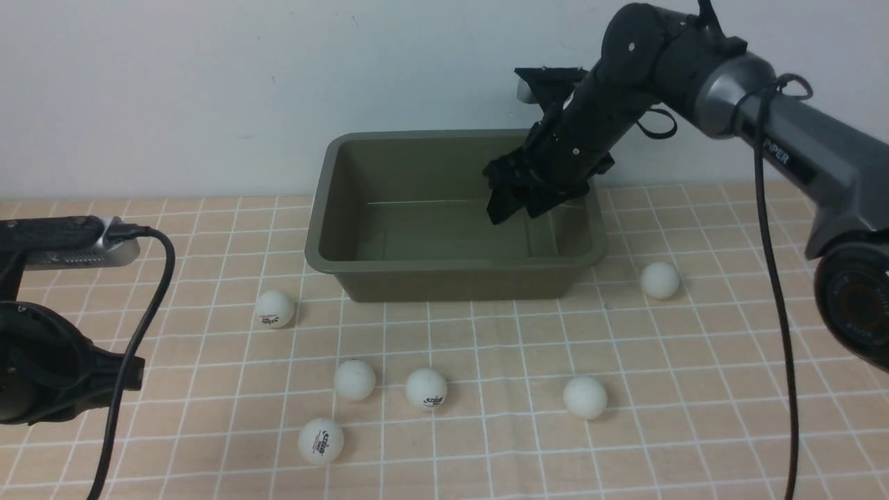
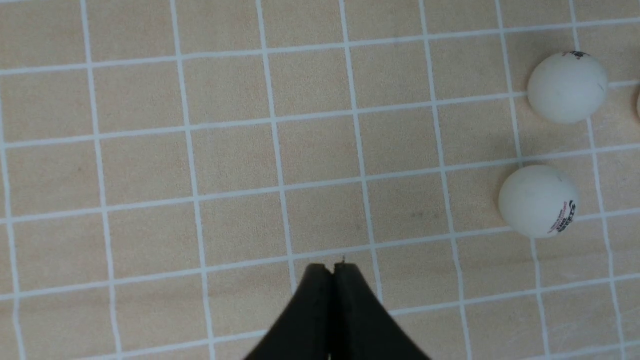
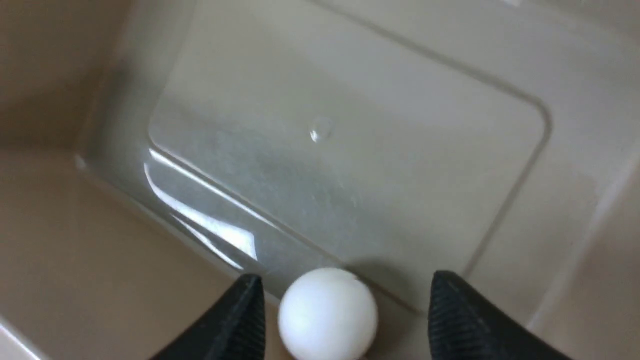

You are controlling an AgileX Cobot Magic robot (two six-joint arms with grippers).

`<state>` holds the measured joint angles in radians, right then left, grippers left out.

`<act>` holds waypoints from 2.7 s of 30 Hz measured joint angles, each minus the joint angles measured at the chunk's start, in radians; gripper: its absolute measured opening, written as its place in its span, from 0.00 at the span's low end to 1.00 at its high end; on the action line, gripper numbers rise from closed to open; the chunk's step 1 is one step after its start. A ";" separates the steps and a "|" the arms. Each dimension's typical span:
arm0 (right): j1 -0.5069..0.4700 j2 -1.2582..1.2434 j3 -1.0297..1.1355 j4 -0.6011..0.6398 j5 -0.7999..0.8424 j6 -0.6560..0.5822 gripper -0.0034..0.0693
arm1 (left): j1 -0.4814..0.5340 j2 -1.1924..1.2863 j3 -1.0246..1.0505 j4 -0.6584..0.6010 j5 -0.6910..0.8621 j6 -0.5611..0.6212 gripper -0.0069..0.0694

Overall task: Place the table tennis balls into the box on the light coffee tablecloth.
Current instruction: 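Release the ping pong ball into the bin and lift the gripper away, then reach for and grasp a ping pong ball on the table, then release the ping pong ball into the bin and lift the gripper away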

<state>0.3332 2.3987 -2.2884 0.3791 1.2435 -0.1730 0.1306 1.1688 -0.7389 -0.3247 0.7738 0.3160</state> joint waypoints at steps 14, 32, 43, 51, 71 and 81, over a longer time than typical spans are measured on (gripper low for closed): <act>-0.122 -0.282 0.104 -0.245 0.007 0.088 0.60 | 0.000 0.000 0.000 0.001 0.001 0.000 0.00; -0.185 -0.334 0.537 -0.269 -0.028 0.103 0.60 | 0.000 0.000 0.000 0.001 0.002 0.000 0.00; -0.167 -0.244 0.544 -0.253 -0.166 0.049 0.60 | 0.000 0.000 0.000 0.001 0.002 0.000 0.00; -0.167 -0.208 0.544 -0.253 -0.197 0.045 0.60 | 0.000 0.000 0.000 0.001 0.002 0.000 0.00; -0.167 -0.158 0.376 -0.319 -0.026 0.080 0.55 | 0.000 0.000 0.000 0.001 0.002 0.000 0.00; -0.120 -0.157 0.103 -0.133 -0.010 0.068 0.55 | 0.000 0.000 0.000 0.001 0.002 0.000 0.00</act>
<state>0.2128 2.2416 -2.1858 0.2459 1.2339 -0.1052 0.1306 1.1688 -0.7389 -0.3240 0.7760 0.3160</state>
